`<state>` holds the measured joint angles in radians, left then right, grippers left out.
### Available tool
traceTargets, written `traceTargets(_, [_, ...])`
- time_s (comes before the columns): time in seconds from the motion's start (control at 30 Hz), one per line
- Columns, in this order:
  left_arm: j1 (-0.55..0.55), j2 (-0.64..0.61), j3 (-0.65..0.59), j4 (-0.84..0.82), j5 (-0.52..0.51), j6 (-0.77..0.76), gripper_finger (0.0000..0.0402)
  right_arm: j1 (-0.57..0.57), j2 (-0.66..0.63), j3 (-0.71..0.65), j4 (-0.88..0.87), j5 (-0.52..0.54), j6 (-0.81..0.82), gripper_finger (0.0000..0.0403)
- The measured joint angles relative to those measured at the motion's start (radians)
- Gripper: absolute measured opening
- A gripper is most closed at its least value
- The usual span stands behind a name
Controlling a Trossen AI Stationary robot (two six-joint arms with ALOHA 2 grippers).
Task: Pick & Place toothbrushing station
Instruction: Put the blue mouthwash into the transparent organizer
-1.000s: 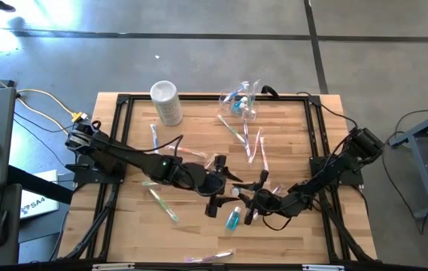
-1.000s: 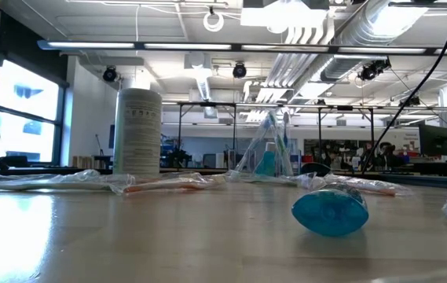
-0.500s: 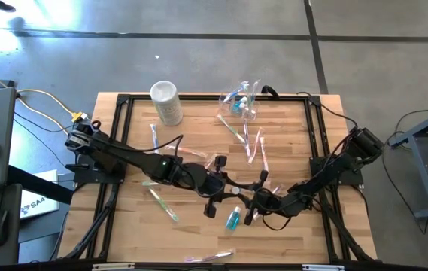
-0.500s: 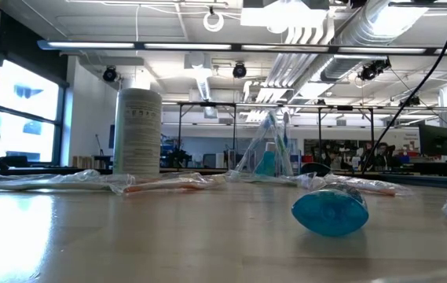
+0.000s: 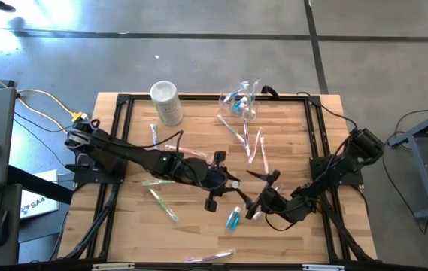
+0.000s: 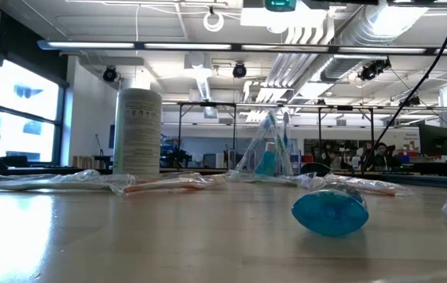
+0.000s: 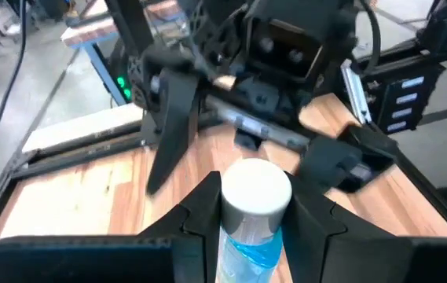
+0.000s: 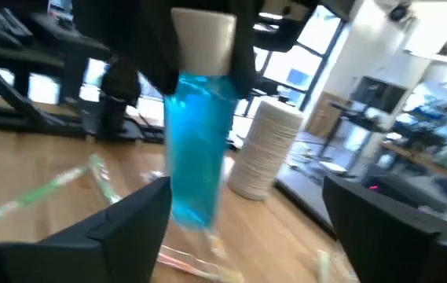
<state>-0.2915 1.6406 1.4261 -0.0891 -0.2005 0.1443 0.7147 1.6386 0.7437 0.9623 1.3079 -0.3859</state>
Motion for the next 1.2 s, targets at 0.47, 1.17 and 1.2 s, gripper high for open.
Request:
traceTargets(0.47, [0.364,-0.036,0.0,-0.018,0.122,-0.147,0.009,0.051,0.0,0.0,0.022,0.264,-0.06,0.0352])
traceTargets(1.17, [0.751,0.28,0.001,0.385,0.243,-0.22,0.009,0.084,0.0,0.0,0.021,0.263,-0.035,0.0353])
traceTargets(1.2, [0.761,0.29,0.002,0.4,0.232,-0.221,0.009,0.084,0.0,0.0,0.02,0.263,-0.035,0.0353])
